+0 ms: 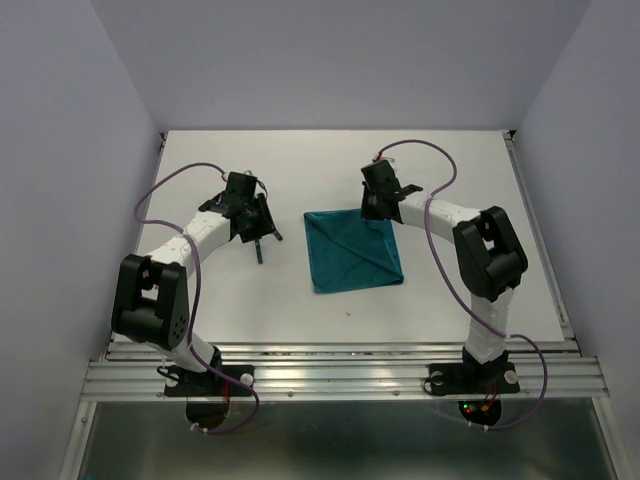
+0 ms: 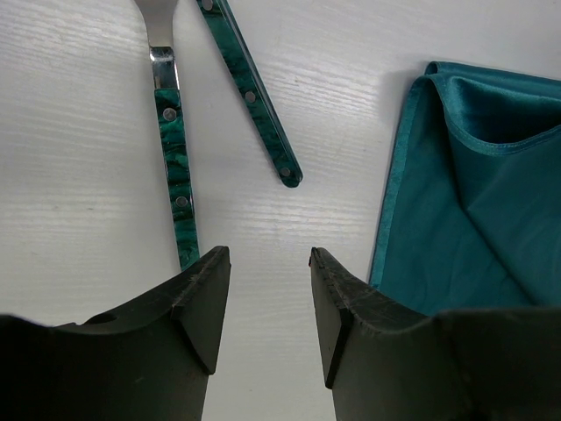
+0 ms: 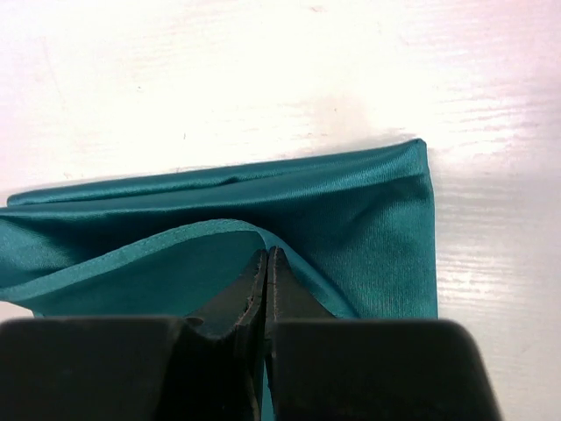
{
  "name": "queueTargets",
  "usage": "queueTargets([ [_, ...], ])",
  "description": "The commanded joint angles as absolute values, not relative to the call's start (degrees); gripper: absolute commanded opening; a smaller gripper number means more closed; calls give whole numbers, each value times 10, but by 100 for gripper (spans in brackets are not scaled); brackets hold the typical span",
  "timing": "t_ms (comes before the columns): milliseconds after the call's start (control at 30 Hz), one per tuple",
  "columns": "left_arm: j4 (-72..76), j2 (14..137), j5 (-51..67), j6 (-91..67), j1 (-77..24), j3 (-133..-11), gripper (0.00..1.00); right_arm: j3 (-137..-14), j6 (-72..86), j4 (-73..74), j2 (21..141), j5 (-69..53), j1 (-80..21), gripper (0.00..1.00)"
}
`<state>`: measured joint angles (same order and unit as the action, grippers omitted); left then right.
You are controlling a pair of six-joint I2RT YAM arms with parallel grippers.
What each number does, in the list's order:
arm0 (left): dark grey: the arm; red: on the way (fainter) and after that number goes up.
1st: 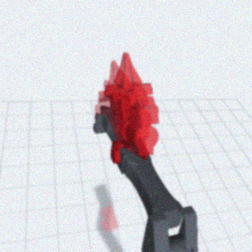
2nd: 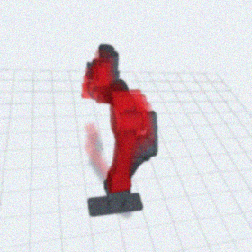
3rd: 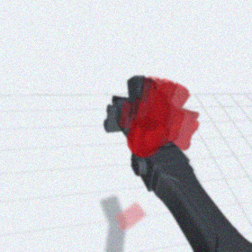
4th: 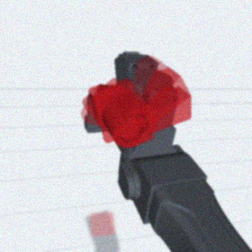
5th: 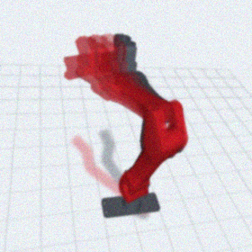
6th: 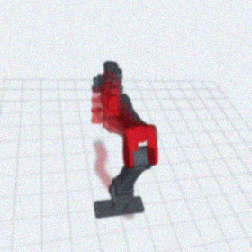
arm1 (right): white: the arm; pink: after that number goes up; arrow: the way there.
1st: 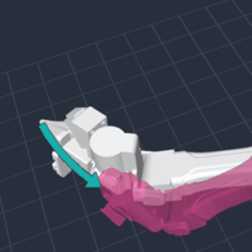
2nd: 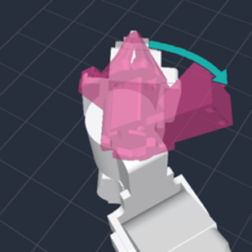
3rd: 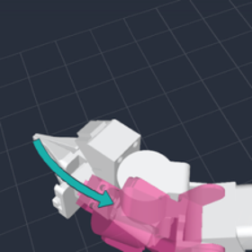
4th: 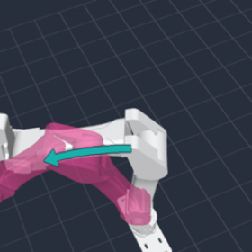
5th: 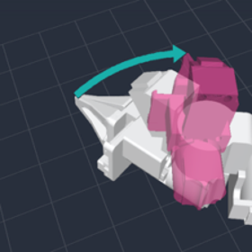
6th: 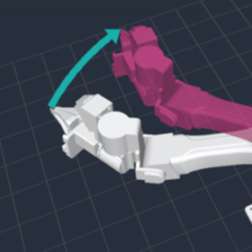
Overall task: Fold the napkin into a case and place the utensils inside
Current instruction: Fold the top corner of the square-folded napkin at the center of the board.
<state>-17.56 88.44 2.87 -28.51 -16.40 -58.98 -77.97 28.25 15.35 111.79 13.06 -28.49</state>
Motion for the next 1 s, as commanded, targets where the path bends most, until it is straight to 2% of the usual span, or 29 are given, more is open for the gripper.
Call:
queueTargets([
  [0,-180,888,32,-275,-165,-613,52,-816,272,128,1139,149,-280,1],
  [600,-183,895,30,-276,-170,-619,52,-816,274,127,1144,162,-254,2],
  [633,-183,895,30,-276,-170,-620,52,-815,274,126,1144,163,-254,3],
  [833,-184,900,33,-276,-178,-624,52,-812,272,121,1133,165,-254,33],
  [967,-185,911,36,-274,-191,-636,52,-801,268,122,1094,175,-254,42],
])
